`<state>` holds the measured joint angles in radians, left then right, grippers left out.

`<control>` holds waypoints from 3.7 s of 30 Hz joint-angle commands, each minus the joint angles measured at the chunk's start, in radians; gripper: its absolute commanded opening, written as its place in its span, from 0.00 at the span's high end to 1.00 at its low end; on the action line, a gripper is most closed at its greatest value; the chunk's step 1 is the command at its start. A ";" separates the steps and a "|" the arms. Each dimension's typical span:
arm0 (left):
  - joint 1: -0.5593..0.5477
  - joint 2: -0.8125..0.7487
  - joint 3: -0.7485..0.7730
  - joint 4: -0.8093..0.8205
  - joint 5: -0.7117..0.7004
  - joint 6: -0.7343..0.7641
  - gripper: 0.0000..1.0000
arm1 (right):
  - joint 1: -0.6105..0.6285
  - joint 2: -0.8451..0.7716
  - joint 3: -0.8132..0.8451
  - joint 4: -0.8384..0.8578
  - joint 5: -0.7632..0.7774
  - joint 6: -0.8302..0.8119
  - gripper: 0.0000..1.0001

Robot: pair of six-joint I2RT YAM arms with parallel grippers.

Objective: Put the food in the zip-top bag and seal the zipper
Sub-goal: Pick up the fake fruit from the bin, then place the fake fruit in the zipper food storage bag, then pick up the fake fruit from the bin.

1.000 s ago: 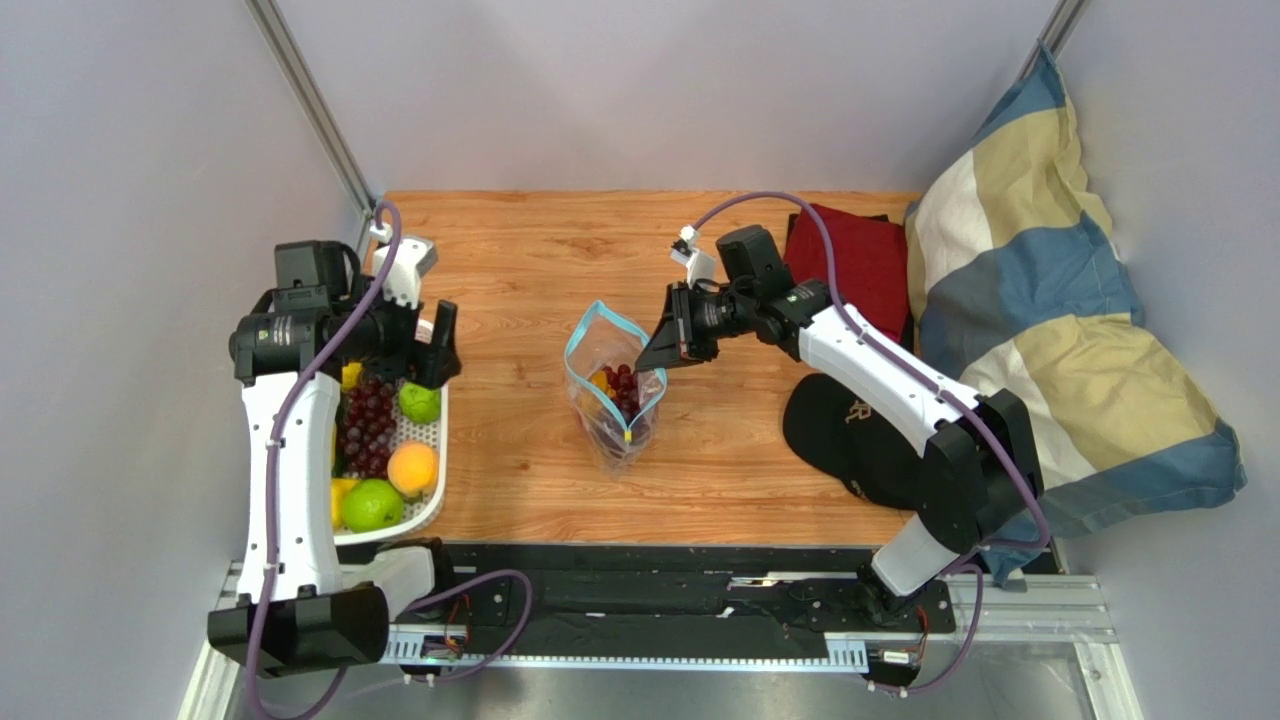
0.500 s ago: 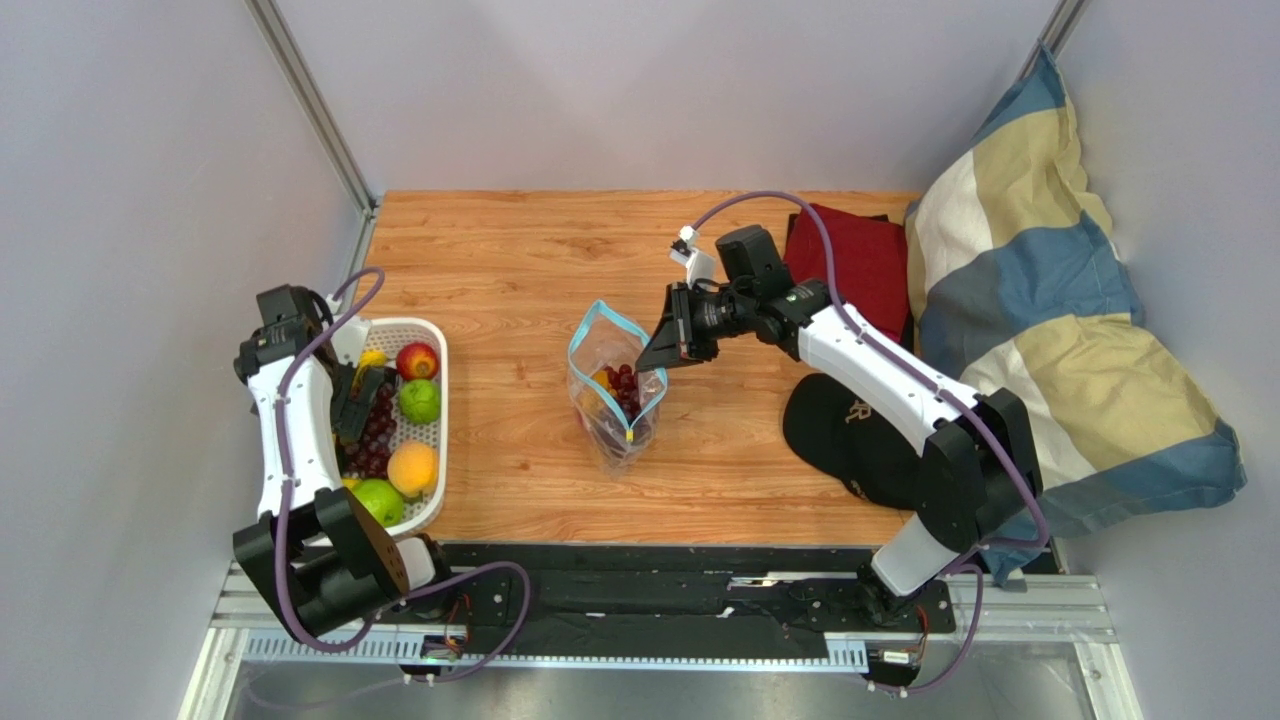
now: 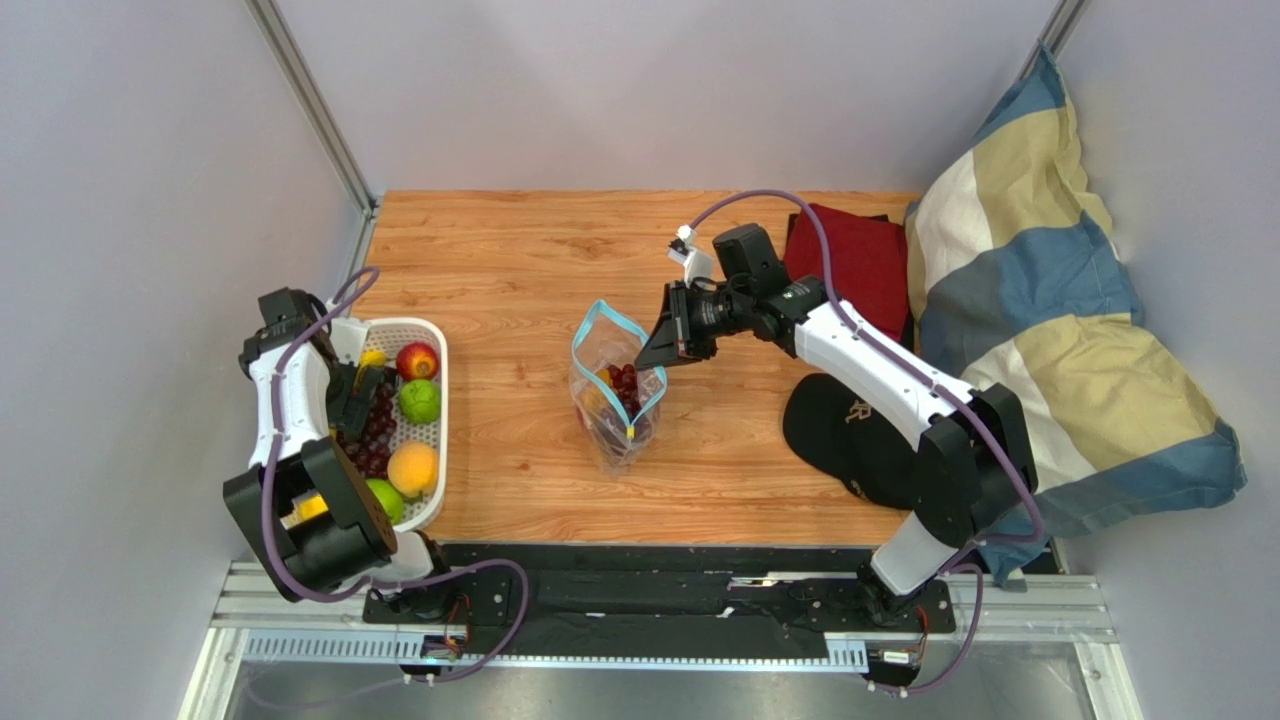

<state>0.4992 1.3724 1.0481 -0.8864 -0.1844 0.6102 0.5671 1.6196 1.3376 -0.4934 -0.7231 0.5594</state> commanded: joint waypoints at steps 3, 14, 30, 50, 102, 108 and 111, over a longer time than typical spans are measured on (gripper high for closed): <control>0.007 0.054 -0.003 0.035 0.069 -0.024 0.13 | 0.010 0.023 0.067 0.021 0.007 -0.007 1.00; 0.009 0.091 0.006 0.069 0.054 -0.047 0.16 | 0.010 0.029 0.069 0.019 0.004 -0.013 1.00; -0.129 -0.156 0.384 -0.235 0.500 -0.165 0.86 | 0.011 0.029 0.064 0.035 -0.001 0.002 1.00; -1.025 -0.151 0.460 0.351 0.662 -0.716 0.98 | 0.033 0.049 0.090 0.084 -0.036 0.050 1.00; -0.149 0.128 0.185 -0.200 0.585 0.384 0.11 | 0.022 0.042 0.152 -0.001 -0.019 -0.042 1.00; -0.151 0.237 0.170 -0.163 0.551 0.434 0.14 | 0.022 0.043 0.150 -0.001 -0.013 -0.042 1.00; -0.152 0.255 0.145 -0.128 0.577 0.441 0.14 | 0.020 0.046 0.143 0.006 -0.015 -0.038 1.00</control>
<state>0.3412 1.6257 1.2034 -1.0653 0.3611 0.9791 0.5903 1.6688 1.4414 -0.5209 -0.7311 0.5259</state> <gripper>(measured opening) 0.858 0.011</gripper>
